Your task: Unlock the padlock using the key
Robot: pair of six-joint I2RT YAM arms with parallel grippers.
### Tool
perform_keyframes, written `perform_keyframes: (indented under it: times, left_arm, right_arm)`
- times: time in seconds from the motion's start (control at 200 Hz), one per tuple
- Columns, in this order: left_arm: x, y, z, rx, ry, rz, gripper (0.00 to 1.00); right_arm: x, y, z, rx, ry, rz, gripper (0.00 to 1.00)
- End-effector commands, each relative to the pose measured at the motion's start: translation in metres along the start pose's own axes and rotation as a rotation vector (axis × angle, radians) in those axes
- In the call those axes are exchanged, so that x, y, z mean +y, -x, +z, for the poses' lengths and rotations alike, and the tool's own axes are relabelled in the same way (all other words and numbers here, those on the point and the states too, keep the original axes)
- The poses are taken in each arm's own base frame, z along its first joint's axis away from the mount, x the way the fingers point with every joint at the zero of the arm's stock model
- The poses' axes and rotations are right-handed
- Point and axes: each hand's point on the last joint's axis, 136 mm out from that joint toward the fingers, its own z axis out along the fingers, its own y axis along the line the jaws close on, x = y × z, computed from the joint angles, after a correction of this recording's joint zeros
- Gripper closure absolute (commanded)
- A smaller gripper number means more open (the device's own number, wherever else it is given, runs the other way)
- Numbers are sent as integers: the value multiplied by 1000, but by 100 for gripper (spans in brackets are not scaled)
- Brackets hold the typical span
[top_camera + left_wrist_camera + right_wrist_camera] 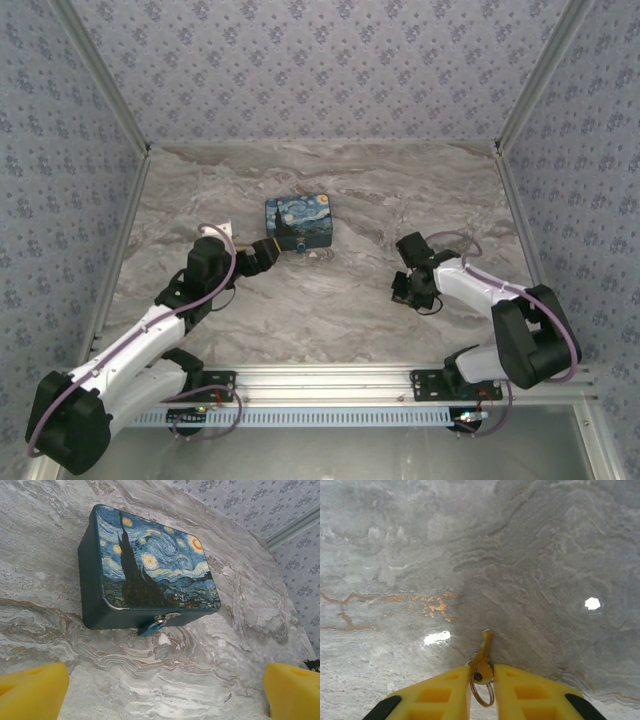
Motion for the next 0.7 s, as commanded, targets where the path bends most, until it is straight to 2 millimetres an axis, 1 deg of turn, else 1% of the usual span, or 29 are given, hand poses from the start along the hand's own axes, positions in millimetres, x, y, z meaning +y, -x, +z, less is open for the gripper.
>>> perform_keyframes:
  times: [0.0,0.24,0.51,0.7]
  left_arm:
    - [-15,16,-6,-34,-30,26,1]
    - [-16,17,-6,-31,-28,34,1]
    - [-16,16,-7,-28,-26,36,1]
    - [-17,18,-10,-33,-31,35,1]
  right_arm:
    - [-4,-1,3,6,-35,-15,82]
    - [-7,-3,6,9,-51,-24,90]
    - [-4,-1,4,4,-39,-46,98]
    - [-1,1,0,-13,-29,-88,100]
